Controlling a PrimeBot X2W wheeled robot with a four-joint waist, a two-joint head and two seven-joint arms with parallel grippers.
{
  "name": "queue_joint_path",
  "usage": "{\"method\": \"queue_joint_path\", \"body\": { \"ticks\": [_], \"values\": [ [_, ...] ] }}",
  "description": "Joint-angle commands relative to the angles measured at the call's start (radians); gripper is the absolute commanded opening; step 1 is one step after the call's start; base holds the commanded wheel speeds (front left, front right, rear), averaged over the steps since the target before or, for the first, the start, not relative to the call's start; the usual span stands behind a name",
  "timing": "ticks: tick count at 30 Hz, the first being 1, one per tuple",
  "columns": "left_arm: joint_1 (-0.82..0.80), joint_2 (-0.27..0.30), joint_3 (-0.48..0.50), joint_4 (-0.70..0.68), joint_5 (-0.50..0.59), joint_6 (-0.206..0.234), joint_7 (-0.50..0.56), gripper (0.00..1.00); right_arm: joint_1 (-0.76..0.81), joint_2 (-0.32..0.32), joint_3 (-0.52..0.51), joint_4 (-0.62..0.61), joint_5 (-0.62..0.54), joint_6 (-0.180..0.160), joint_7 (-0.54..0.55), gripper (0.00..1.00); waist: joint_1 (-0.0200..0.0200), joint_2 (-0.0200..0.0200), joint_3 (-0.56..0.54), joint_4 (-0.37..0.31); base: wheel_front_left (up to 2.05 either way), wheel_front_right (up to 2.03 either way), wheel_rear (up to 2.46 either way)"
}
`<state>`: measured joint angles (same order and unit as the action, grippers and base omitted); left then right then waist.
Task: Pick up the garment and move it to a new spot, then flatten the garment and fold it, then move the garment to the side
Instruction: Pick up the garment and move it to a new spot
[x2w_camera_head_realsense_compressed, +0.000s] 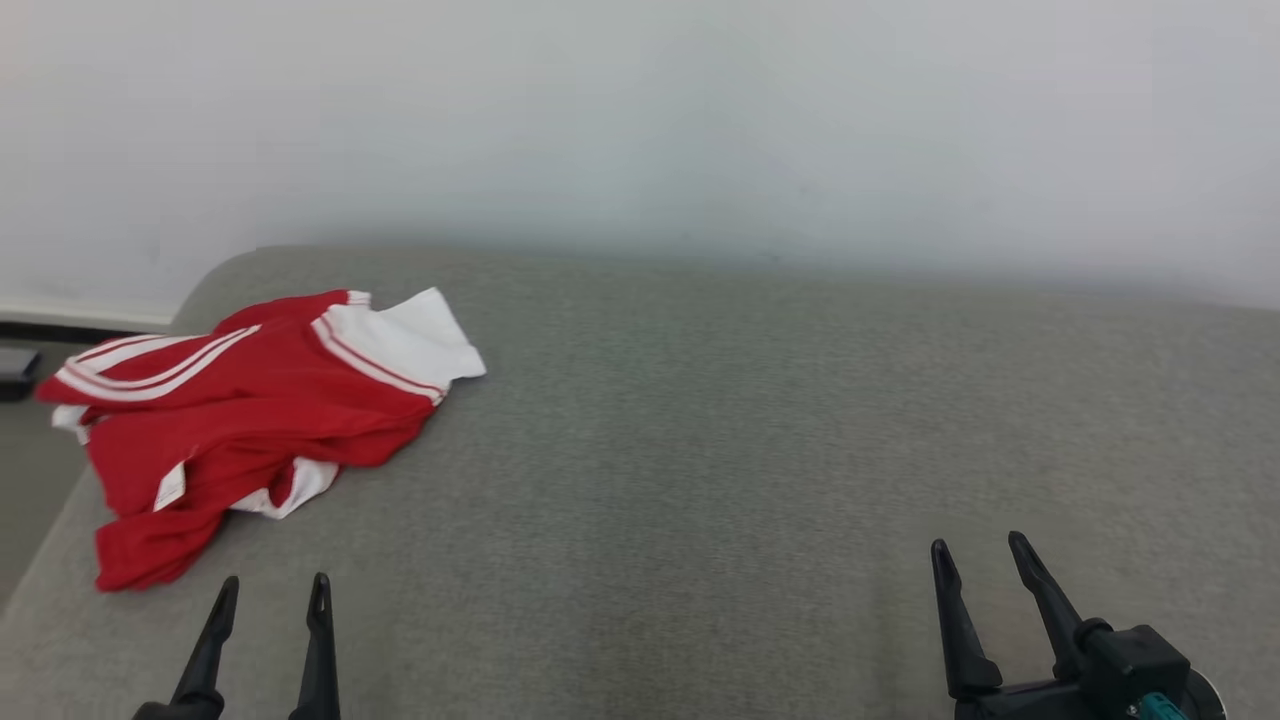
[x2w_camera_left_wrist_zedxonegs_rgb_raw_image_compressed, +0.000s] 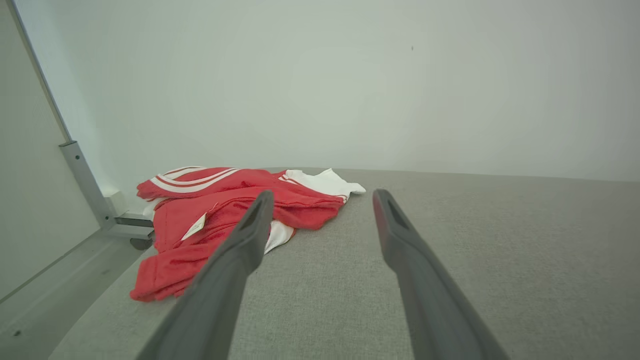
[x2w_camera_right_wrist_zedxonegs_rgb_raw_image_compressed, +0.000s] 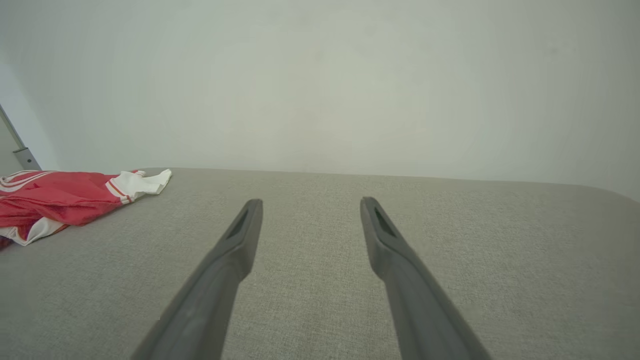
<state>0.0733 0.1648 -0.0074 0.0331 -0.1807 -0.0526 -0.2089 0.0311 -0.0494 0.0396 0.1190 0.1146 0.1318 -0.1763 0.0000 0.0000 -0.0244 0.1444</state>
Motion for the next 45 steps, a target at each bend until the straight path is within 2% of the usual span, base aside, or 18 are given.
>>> {"method": "queue_joint_path", "body": {
  "ticks": [1, 15, 22, 30, 39, 45],
  "values": [
    [0.002, 0.004, 0.002, -0.002, -0.004, 0.003, 0.003, 1.00, 0.007, -0.002, -0.002, 0.001, 0.006, -0.002, -0.003, 1.00, 0.0000, 0.0000, 0.000, 0.070, 0.00, 0.00, 0.00],
    [0.016, 0.024, 0.024, -0.021, -0.013, 0.035, 0.015, 1.00, 0.001, -0.002, 0.009, 0.020, 0.012, -0.002, -0.016, 1.00, 0.0000, 0.0000, 0.010, 0.281, 0.00, 0.00, 0.00],
    [0.027, 0.029, 0.031, -0.023, -0.014, 0.053, 0.018, 1.00, 0.000, -0.002, 0.020, 0.026, 0.012, -0.002, -0.018, 1.00, 0.0000, 0.0000, 0.001, 0.352, 0.00, 0.00, 0.00],
    [0.053, 0.034, 0.065, -0.042, -0.031, 0.079, 0.008, 1.00, -0.027, -0.002, 0.040, 0.038, 0.004, -0.002, -0.016, 1.00, 0.0000, 0.0000, 0.011, 0.363, 0.00, 0.00, 0.00],
    [0.028, 0.051, 0.080, -0.040, -0.061, 0.071, 0.027, 1.00, -0.017, -0.002, 0.028, 0.045, 0.007, -0.002, -0.026, 1.00, 0.0000, 0.0000, 0.009, 0.356, 0.00, 0.00, 0.00],
    [-0.049, 0.084, 0.104, -0.048, -0.099, 0.052, 0.049, 1.00, -0.035, -0.002, 0.016, 0.024, -0.017, -0.002, -0.013, 1.00, 0.0000, 0.0000, 0.058, 0.297, 0.00, 0.00, 0.00]
  ]
}}
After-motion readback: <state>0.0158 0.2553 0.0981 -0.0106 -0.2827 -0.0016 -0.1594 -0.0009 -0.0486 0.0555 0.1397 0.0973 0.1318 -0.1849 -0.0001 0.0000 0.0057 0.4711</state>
